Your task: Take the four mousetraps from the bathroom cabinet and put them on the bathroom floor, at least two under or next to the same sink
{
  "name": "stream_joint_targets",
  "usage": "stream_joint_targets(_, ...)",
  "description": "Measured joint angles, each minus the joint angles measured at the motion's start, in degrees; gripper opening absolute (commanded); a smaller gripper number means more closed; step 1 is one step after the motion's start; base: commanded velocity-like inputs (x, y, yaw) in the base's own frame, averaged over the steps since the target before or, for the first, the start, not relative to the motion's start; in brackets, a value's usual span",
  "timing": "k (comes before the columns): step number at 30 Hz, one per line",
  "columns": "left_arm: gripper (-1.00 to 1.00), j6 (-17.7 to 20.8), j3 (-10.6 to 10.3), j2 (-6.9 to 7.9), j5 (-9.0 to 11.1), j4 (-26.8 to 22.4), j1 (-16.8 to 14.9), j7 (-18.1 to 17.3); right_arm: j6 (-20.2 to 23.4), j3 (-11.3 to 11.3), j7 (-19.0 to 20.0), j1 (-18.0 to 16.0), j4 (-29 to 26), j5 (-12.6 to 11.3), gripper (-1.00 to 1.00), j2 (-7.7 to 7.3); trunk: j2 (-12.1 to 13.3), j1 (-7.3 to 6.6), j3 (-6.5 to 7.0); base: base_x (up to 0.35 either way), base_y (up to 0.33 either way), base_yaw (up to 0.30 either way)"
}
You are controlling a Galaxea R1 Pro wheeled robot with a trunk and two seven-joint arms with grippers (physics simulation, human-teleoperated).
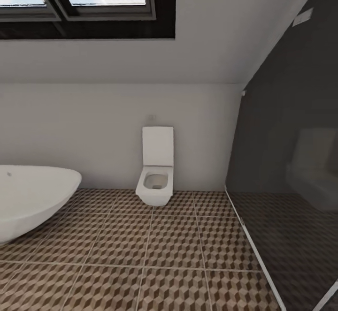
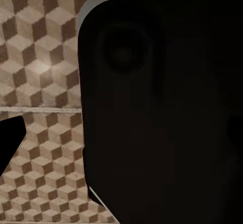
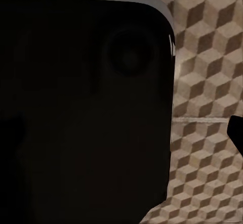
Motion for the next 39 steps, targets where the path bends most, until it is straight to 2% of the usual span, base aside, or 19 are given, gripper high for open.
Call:
stream_joint_targets(12, 1.00, 0.00, 0.00, 0.00, 0.00, 0.00, 0.00, 0.00, 0.00, -0.02, 0.01, 0.00, 0.04, 0.00, 1.00, -0.05, 0.00, 0.00, 0.00, -0.035, 0.072, -0.299)
stream_joint_targets(39, 1.00, 0.00, -0.02, 0.02, 0.00, 0.00, 0.00, 0.00, 0.00, -0.03, 0.01, 0.00, 0.09, 0.00, 1.00, -0.06, 0.00, -0.01, 0.00, -0.003, 0.007, -0.299)
